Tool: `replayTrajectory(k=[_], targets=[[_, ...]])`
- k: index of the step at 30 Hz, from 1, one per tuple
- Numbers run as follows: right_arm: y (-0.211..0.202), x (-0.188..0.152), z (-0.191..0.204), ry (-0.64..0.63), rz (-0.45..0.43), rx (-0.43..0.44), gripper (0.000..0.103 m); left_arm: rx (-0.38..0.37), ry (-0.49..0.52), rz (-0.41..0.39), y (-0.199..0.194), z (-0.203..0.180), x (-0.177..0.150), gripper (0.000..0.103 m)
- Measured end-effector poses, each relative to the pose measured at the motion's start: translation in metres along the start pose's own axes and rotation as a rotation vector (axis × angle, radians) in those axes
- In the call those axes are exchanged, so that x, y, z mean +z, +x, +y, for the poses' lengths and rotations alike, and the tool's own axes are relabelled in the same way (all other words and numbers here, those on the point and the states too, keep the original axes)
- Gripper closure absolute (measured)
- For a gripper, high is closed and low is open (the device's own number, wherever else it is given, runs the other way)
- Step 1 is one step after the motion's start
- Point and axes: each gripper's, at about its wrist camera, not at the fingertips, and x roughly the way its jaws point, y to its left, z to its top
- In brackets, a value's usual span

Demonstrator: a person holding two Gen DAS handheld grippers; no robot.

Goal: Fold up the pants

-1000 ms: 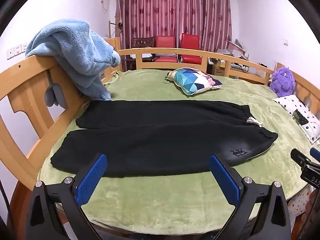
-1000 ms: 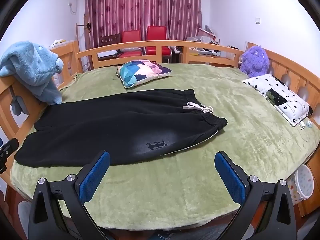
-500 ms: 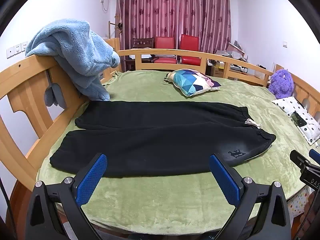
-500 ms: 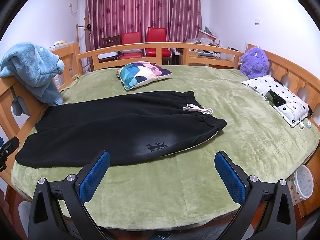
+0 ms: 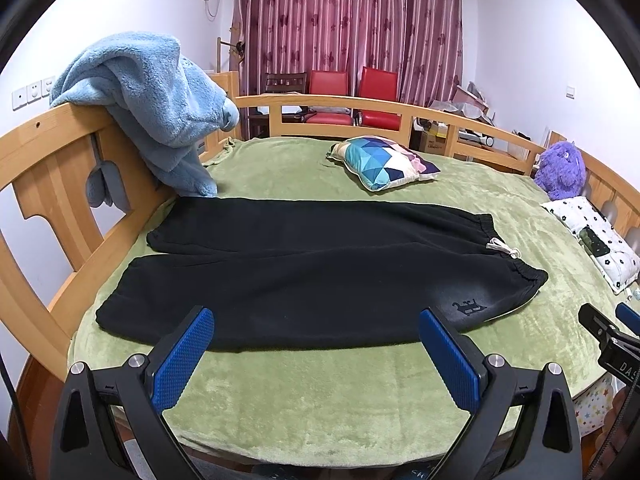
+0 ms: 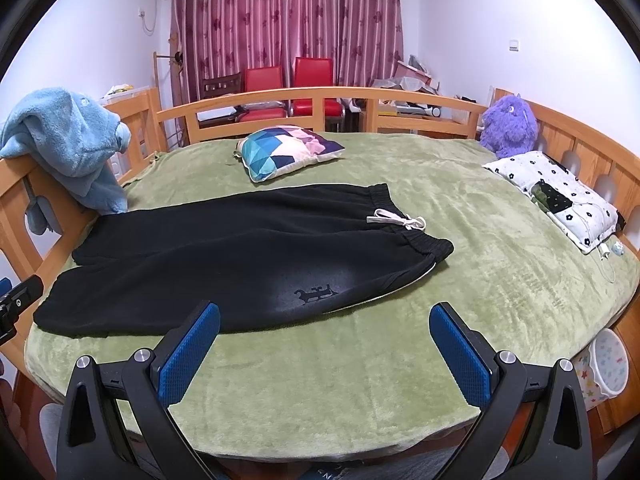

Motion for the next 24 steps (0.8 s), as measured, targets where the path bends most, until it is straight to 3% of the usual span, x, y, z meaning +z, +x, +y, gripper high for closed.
replayTrajectory(k=[24], targets=[[-0.0012, -0.0019, 0.0044, -0.008, -0.006, 0.002, 0.000, -0.015, -0.021, 0.001, -0.0038, -0.0003, 0.0010, 0.000]])
